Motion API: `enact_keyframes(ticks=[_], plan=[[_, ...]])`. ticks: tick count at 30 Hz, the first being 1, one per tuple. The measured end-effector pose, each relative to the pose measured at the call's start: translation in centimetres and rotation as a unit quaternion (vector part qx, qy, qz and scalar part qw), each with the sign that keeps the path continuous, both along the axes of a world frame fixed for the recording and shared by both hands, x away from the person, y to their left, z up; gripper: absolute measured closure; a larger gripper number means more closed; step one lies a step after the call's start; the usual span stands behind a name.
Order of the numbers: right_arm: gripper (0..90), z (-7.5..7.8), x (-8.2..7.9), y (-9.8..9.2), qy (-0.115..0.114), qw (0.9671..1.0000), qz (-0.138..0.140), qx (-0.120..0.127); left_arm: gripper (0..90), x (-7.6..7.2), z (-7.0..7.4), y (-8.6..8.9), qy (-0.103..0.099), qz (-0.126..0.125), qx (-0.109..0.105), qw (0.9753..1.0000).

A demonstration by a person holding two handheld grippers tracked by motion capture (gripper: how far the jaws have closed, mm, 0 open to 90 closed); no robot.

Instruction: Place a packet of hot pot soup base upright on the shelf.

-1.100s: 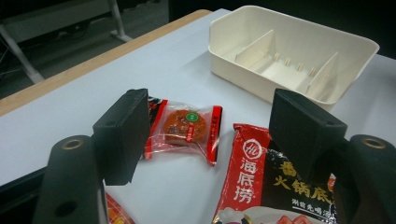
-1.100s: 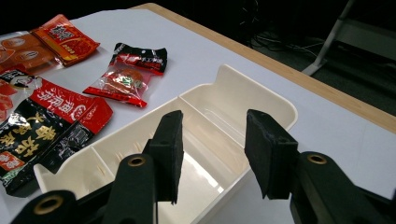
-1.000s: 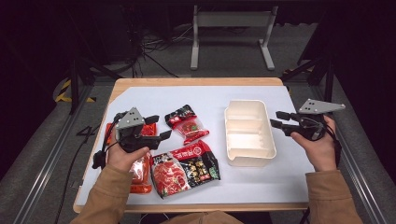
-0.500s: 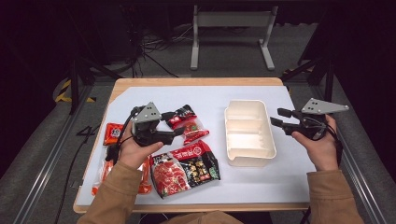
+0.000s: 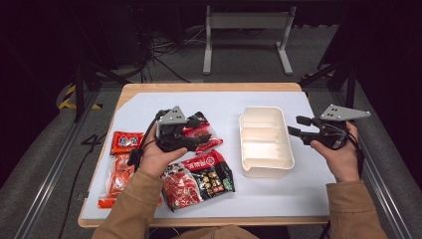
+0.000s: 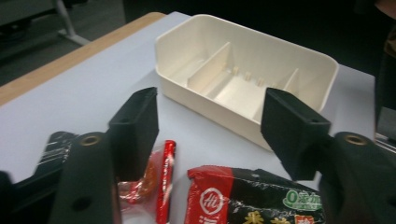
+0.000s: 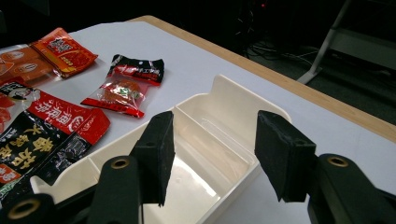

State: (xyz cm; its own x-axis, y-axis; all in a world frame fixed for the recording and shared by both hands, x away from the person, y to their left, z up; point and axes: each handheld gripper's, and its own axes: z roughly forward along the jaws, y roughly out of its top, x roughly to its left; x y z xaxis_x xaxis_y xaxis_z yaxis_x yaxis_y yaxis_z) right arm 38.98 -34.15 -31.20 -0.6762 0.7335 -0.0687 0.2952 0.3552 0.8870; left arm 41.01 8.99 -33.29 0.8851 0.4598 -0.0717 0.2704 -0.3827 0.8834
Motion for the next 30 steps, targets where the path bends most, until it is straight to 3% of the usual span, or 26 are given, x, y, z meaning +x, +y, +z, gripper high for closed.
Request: enact_keyframes(ticks=[2,8,14,17,23,30], plan=[[47.2,0.0,0.0,0.0,-0.002,1.0000,0.001,0.001,39.9,0.2,-0.4,-0.5,0.001,-0.007,0.007,1.0000],[47.2,-0.1,-0.1,0.0,0.001,1.0000,0.001,0.001,39.5,1.0,-2.5,-1.7,0.028,-0.024,0.031,0.9988],[47.0,-0.2,-0.1,0.2,0.001,1.0000,0.002,0.001,40.4,1.8,-4.8,-2.4,0.062,-0.027,0.059,0.9959],[46.8,-0.2,-0.1,0.1,0.002,1.0000,0.001,0.001,41.3,1.9,-5.2,-2.5,0.064,-0.021,0.071,0.9952],[46.4,-0.3,0.0,0.1,0.003,1.0000,0.001,0.001,44.0,2.6,-6.7,-2.6,0.103,-0.018,0.084,0.9909],[45.3,-0.5,0.1,0.3,0.010,0.9999,0.003,0.001,43.9,3.0,-7.3,-2.7,0.134,-0.016,0.098,0.9860]])
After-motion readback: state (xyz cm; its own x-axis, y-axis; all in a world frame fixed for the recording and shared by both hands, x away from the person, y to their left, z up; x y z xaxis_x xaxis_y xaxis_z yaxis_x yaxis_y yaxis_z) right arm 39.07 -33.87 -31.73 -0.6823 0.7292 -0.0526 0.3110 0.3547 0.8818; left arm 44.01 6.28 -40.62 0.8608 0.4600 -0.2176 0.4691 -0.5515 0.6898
